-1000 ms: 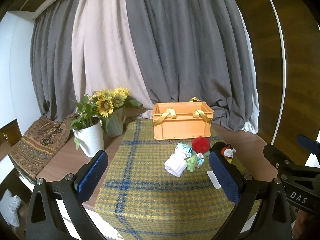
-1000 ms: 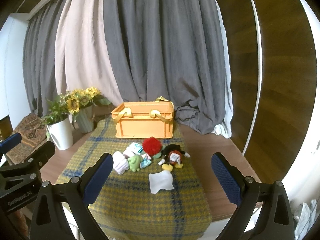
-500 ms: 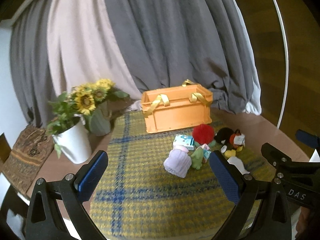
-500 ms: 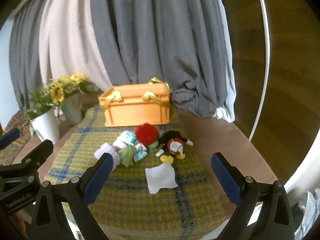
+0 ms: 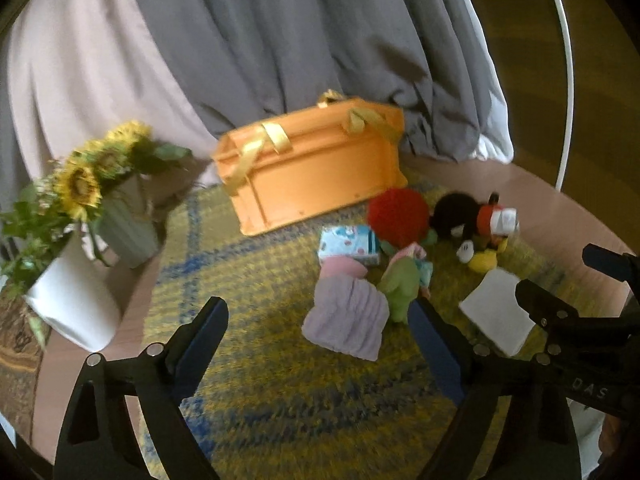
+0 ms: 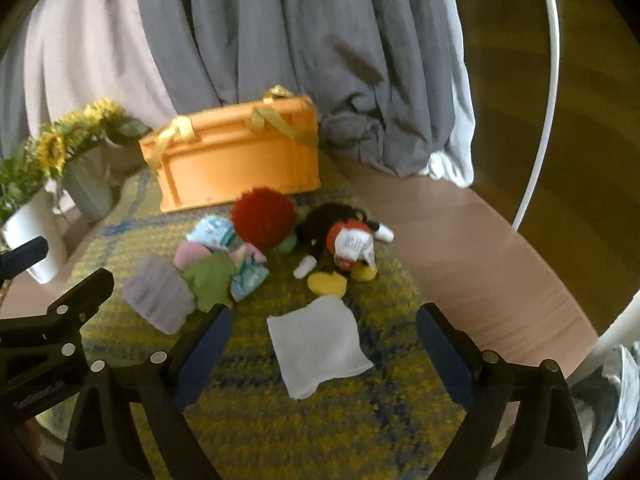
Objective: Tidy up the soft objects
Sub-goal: 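Grasp the lilac knit hat with the left tool while the right tool grasps the white cloth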
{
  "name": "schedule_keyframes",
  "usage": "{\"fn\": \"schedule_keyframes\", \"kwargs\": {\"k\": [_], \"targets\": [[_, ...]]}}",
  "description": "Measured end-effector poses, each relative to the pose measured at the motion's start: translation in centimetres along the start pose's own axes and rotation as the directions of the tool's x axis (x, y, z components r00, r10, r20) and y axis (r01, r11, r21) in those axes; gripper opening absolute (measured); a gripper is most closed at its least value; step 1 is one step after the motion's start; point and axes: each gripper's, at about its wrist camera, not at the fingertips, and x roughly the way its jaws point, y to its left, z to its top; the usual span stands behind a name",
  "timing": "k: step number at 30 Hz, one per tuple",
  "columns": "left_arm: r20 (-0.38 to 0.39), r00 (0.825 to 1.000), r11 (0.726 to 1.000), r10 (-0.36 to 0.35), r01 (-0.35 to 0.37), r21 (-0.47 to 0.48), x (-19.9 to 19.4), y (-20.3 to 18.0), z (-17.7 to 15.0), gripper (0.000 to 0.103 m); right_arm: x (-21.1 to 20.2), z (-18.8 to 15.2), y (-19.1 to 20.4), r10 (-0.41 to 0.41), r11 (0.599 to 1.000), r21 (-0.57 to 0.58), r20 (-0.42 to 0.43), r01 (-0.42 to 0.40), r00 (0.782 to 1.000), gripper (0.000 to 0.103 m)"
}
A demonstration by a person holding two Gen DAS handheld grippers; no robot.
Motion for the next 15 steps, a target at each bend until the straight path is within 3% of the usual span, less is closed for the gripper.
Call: {"fn": "schedule_keyframes", "kwargs": {"k": [7, 12, 15], "targets": [[-0.075, 0.994, 0.996, -0.077, 0.080, 0.030, 4.1, -0.1, -0.7, 0.078, 4.3, -1.4, 0.4, -0.026, 0.999, 0.020, -0.089, 0.028, 0.996, 0.086], [-0.113, 0.987, 0.992, -0.116, 0.122, 0.043, 5.8, -0.4, -1.2, 0.056, 6.2, -2.2, 0.4, -0.044, 0.999, 0.025, -0.139, 0.048, 0.989, 0.078], [-0.124, 0.983, 0.989, -0.133, 0.139, 0.047, 6.3, -0.4, -1.4, 0.051, 7.0, -2.5, 0.5, -0.041, 0.999, 0.028, -0.167, 0.047, 0.985, 0.069]]}}
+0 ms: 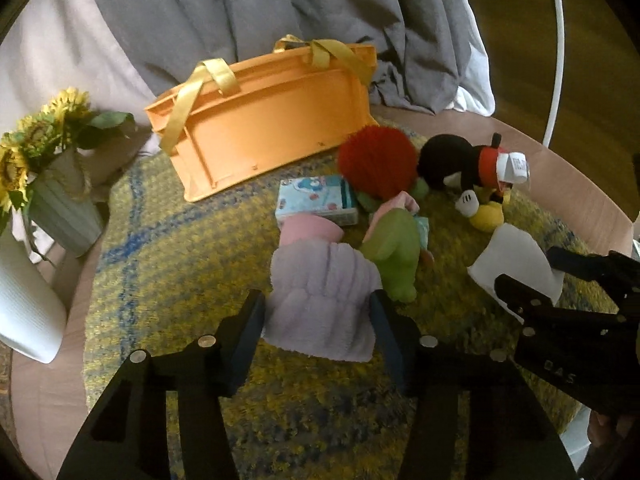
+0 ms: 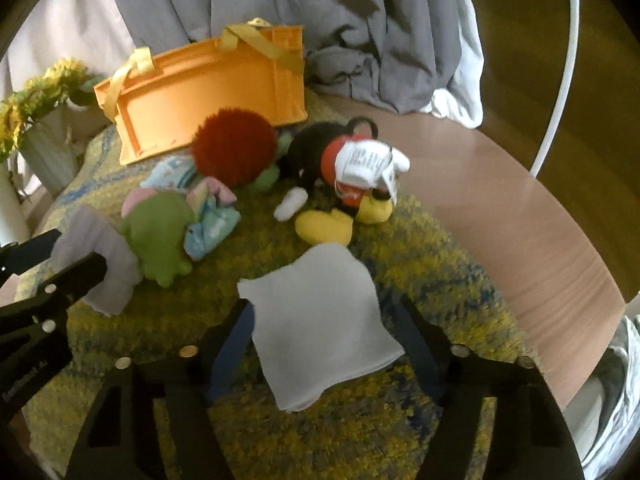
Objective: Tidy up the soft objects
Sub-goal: 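Grasp the lilac knit hat with the left tool while the right tool grasps the white cloth, then carry the hat and cloth over the orange crate and open both tools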
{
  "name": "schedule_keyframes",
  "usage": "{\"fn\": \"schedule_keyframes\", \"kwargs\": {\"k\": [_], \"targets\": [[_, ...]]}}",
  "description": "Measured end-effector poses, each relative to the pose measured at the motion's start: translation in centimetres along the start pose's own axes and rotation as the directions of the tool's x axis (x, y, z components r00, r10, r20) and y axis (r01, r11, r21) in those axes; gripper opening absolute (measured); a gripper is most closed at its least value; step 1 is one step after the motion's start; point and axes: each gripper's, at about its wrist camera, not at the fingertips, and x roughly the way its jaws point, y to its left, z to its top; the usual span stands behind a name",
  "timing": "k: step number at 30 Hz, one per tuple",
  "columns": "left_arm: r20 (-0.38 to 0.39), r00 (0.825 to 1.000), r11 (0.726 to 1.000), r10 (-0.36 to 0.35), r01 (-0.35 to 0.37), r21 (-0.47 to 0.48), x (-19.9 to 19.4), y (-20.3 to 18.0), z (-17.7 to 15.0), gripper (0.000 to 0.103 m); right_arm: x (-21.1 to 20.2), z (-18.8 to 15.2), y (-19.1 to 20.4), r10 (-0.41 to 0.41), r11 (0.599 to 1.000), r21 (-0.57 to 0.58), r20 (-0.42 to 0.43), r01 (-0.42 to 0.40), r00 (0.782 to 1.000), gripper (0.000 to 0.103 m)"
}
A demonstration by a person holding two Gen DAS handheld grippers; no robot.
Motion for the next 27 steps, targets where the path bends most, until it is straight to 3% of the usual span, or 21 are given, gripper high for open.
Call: {"fn": "schedule_keyframes", "kwargs": {"k": [6, 8, 10, 19, 27], "targets": [[-0.001, 1.000, 1.000, -0.029, 0.029, -0.002, 0.3, 0.3, -0.2, 0.030, 0.6, -0.4, 0.6, 0.012, 1.000, -0.007, -0.029, -0.012, 1.000, 0.039], [-0.007, 0.999, 0.999, -0.047, 0.047, -0.011, 0.4, 0.6, -0.2, 0.028, 0.4, -0.3, 1.1, 0.015, 0.999, -0.029, -0.030, -0.016, 0.999, 0.020], [-0.003, 0.998, 0.998, -0.059, 0.059, -0.023, 0.3, 0.9, -0.2, 0.027, 0.3, -0.2, 1.4, 0.018, 0.999, -0.038, -0.032, -0.019, 0.999, 0.013], [0.026, 0.992, 0.989, -0.124, 0.125, -0.073, -1.2, 2.3, 0.2, 0.025, -2.8, 1.4, 2.7, 0.029, 0.999, -0.021, 0.022, -0.029, 0.999, 0.012], [0.104, 0.984, 0.983, -0.144, 0.154, -0.096, -3.9, 4.3, 1.6, 0.025, -5.8, 3.1, 4.1, 0.037, 0.999, -0.012, 0.099, -0.036, 0.994, 0.012]]}}
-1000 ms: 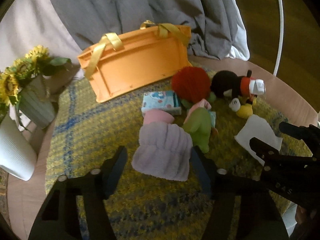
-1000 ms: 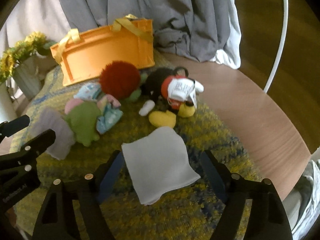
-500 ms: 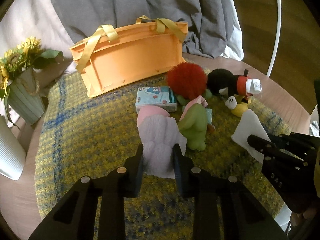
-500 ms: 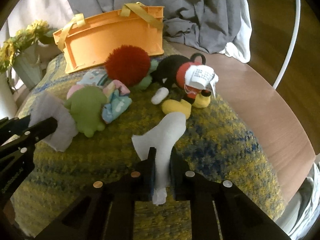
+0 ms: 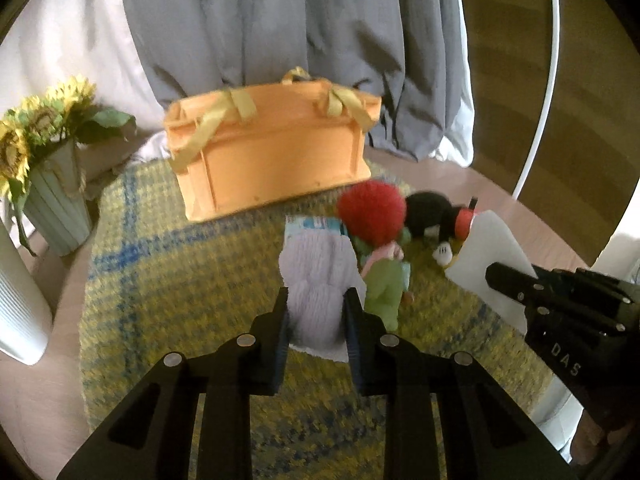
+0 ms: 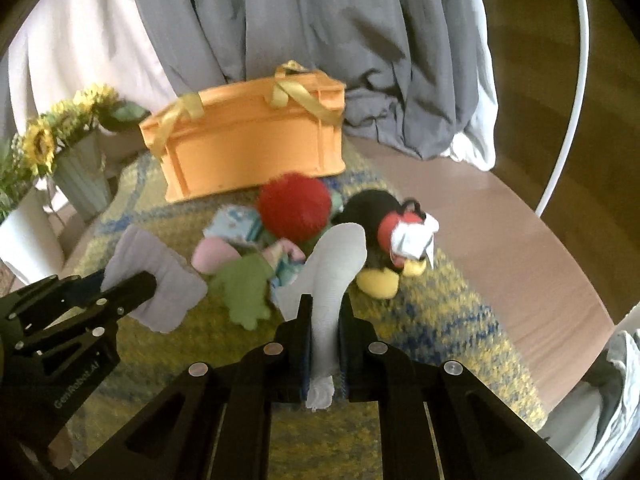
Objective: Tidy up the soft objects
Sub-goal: 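Carry the hat and cloth over the orange crate and open both tools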
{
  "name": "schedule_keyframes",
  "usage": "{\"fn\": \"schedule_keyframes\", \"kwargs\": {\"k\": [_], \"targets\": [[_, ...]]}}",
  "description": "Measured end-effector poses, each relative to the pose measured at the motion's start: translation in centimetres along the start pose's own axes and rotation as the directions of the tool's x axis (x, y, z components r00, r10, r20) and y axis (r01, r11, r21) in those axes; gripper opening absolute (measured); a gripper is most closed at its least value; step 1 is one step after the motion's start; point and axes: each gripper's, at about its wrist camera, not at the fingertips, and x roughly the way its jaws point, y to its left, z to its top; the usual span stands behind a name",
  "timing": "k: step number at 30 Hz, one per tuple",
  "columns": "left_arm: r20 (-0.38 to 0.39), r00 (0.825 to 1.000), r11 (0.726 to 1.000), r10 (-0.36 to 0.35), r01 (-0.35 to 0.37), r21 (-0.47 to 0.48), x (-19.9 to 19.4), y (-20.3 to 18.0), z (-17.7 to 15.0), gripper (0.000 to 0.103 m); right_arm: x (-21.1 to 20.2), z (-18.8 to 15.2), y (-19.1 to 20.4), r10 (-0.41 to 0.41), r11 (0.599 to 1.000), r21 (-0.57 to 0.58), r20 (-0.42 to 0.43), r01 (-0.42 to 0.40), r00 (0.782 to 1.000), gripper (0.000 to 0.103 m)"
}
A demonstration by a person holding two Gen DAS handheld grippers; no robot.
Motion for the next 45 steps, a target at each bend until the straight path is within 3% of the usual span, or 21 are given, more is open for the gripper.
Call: {"fn": "schedule_keyframes", "kwargs": {"k": [8, 17, 27, 33, 38, 45], "targets": [[0.089, 0.996, 0.999, 0.027, -0.023, -0.037, -2.3, 0.7, 3.0, 0.025, -1.6, 2.7, 1.0, 0.058, 0.998, -0.015, 0.070, -0.057, 0.996, 0.012], [0.171, 0.975, 0.983, 0.139, -0.115, -0.146, -3.9, 0.4, 6.0, 0.025, -1.9, 7.1, 0.8, 0.184, 0.979, -0.113, 0.154, -0.167, 0.971, 0.012], [0.271, 0.921, 0.949, 0.281, -0.225, -0.220, -4.0, -0.8, 9.7, 0.025, -0.7, 11.9, 0.2, 0.317, 0.938, -0.210, 0.205, -0.275, 0.926, 0.012], [0.323, 0.891, 0.940, 0.319, -0.254, -0.229, -3.7, -0.7, 12.2, 0.025, -0.1, 14.4, 0.0, 0.355, 0.925, -0.236, 0.254, -0.299, 0.900, 0.012], [0.351, 0.880, 0.942, 0.320, -0.258, -0.213, -2.7, 0.3, 14.2, 0.025, 0.7, 16.6, 0.2, 0.368, 0.920, -0.248, 0.286, -0.302, 0.885, 0.012], [0.359, 0.874, 0.943, 0.326, -0.273, -0.191, -0.6, 1.7, 16.4, 0.025, 3.2, 19.8, 0.7, 0.368, 0.922, -0.239, 0.298, -0.304, 0.881, 0.012]]}}
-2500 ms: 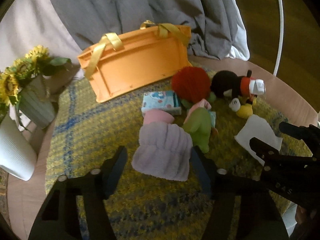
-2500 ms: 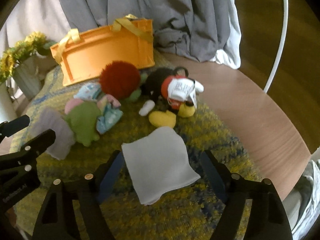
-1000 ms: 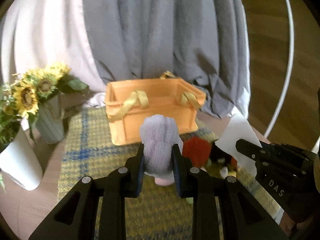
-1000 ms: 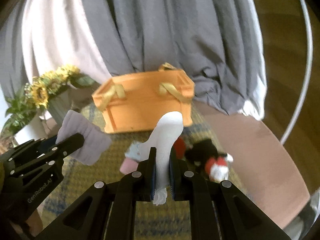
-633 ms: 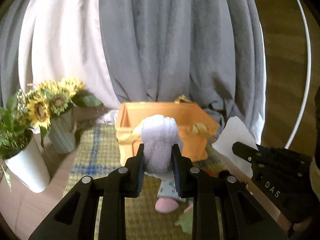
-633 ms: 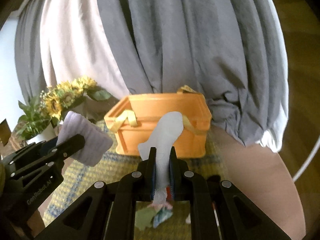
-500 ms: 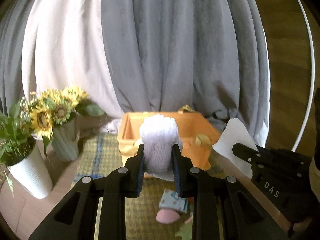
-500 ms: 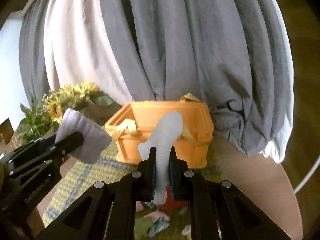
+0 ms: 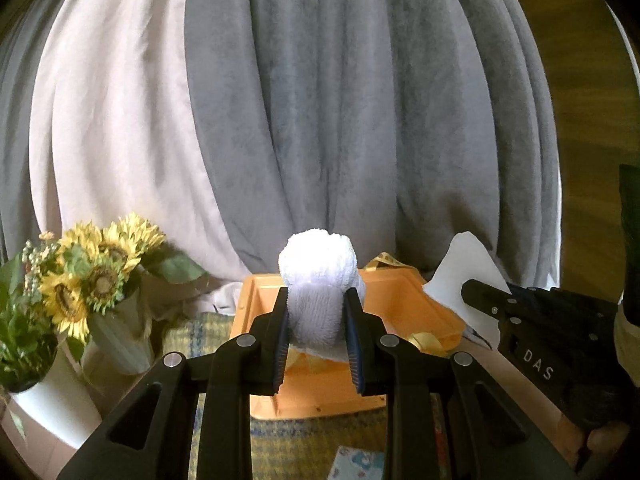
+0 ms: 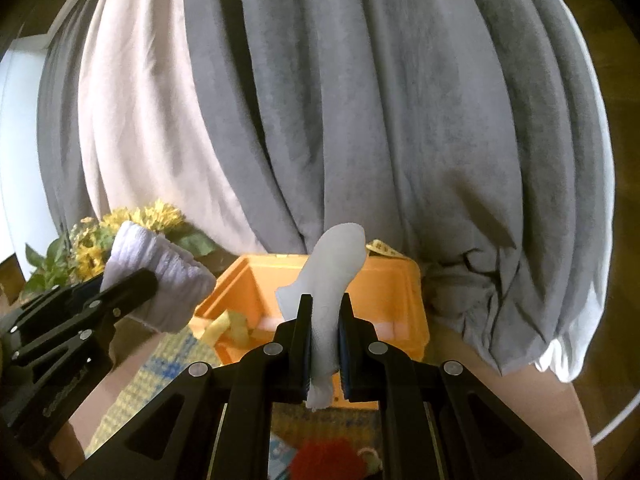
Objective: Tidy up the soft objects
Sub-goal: 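Carry the hat and cloth over the orange crate and open both tools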
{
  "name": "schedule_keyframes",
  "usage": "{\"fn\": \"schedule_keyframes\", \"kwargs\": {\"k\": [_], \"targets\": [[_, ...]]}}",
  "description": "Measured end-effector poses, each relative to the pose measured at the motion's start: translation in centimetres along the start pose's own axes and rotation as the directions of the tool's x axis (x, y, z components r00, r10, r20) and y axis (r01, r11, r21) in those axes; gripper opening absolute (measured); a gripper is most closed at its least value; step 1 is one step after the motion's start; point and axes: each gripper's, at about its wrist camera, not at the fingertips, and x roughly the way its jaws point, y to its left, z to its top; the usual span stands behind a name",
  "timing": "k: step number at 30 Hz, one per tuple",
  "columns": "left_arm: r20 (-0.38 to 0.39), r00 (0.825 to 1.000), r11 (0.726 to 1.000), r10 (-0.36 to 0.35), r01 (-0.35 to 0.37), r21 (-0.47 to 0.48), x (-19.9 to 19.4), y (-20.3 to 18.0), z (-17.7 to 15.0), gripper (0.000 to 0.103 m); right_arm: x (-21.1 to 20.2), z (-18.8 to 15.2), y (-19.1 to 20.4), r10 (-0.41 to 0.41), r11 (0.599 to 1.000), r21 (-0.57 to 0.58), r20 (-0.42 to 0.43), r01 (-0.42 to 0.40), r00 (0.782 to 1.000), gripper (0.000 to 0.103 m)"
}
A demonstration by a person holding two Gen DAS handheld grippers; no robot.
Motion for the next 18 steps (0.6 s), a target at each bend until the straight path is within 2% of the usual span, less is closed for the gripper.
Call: {"fn": "schedule_keyframes", "kwargs": {"k": [10, 18], "targets": [[-0.020, 1.000, 1.000, 0.018, -0.018, 0.009, 5.2, 0.6, 1.0, 0.025, 5.7, 2.1, -0.4, -0.002, 1.000, -0.008, -0.028, 0.002, 1.000, 0.012], [-0.100, 0.995, 1.000, 0.016, -0.015, 0.011, 10.7, 1.3, 1.1, 0.026, 11.3, 2.6, -1.0, 0.005, 1.000, -0.002, -0.125, -0.006, 0.992, 0.012]]}}
